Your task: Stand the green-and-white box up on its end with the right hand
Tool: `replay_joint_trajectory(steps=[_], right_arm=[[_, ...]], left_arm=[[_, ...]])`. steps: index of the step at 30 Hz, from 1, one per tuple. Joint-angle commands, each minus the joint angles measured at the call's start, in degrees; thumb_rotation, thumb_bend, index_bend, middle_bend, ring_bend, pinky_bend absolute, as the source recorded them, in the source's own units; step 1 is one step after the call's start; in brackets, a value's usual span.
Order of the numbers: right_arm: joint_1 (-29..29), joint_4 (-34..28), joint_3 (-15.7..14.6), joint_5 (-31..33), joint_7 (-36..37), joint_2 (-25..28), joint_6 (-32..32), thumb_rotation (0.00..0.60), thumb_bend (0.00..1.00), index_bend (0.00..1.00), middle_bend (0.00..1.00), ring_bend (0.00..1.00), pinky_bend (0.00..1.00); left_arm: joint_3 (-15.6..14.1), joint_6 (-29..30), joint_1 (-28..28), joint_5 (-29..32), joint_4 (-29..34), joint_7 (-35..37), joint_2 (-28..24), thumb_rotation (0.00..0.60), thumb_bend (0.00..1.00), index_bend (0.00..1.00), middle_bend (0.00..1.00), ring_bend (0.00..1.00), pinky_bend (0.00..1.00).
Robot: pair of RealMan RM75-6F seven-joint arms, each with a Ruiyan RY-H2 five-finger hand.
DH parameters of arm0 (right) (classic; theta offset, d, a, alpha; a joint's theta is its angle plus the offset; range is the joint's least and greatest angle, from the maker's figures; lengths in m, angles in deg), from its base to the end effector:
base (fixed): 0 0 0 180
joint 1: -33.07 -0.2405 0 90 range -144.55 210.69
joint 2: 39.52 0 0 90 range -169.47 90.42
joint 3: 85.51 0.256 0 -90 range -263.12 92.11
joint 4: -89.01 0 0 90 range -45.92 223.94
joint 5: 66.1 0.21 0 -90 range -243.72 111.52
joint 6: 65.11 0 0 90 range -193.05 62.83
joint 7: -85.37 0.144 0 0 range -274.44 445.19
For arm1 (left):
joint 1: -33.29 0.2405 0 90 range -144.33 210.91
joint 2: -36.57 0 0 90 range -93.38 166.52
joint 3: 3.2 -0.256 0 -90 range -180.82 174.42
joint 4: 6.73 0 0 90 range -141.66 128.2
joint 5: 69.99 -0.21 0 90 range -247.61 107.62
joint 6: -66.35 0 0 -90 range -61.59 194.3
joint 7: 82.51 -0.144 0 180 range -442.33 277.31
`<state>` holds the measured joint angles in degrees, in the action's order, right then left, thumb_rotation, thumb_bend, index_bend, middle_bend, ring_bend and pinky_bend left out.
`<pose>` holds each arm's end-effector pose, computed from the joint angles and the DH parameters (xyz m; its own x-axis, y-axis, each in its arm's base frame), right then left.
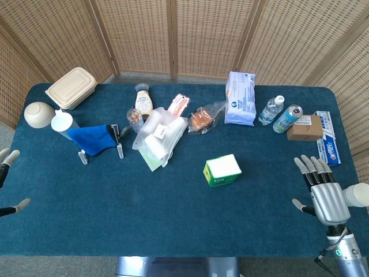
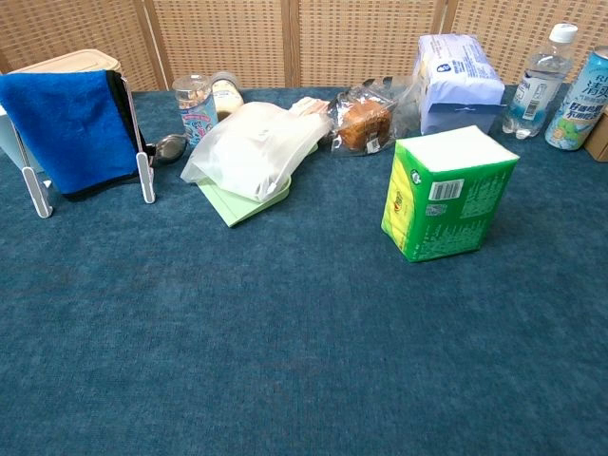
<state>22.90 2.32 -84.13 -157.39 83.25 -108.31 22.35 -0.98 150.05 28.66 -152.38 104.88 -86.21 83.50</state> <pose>-0.2928 -0.2039 0.1382 0.4455 0.0601 0.8932 -0.8755 -0.1793 0.4487 -0.2704 0.1726 0.2162 0.4167 0.0471 0.9078 0.9073 0.0401 -0.4185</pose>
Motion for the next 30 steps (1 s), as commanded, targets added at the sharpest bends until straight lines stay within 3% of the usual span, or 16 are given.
replay_joint_trajectory(steps=[1,10,18,24,30], right_arm=[[-0.2,-0.2,-0.3,-0.1,-0.4,0.1,-0.5,0.6,0.0,0.0,0.0,0.0,0.09],[-1.9,-1.9,-0.6,-2.0,-1.2,0.9,-3.4,0.6,0.0,0.0,0.0,0.0,0.09],[-10.3,-11.6,2.3,-4.5,-7.0,4.8,-13.3,0.6,0.0,0.0,0.0,0.0,0.09],[-19.8,-20.1,6.4,3.3,-20.3,3.7,-29.2,0.6,0.01,0.0,0.0,0.0,0.09],[-25.2,-20.8,8.5,11.3,-27.2,1.0,-36.1,0.6,0.04,0.0,0.0,0.0,0.09]], left_arm=[[-0.1,0.1,0.1,-0.1,0.1,0.1,-0.1,0.6,0.04,0.0,0.0,0.0,0.0],[-0.3,0.0,0.1,-0.3,0.5,-1.5,0.3,0.6,0.04,0.0,0.0,0.0,0.0],[0.2,-1.6,-0.6,1.8,0.3,-1.7,0.7,0.6,0.04,0.0,0.0,0.0,0.0],[0.3,-2.1,-0.7,2.9,0.7,-2.0,0.4,0.6,0.03,0.01,0.0,0.0,0.0],[0.8,-2.5,-1.0,4.5,0.4,-2.3,0.4,0.6,0.03,0.04,0.0,0.0,0.0]])
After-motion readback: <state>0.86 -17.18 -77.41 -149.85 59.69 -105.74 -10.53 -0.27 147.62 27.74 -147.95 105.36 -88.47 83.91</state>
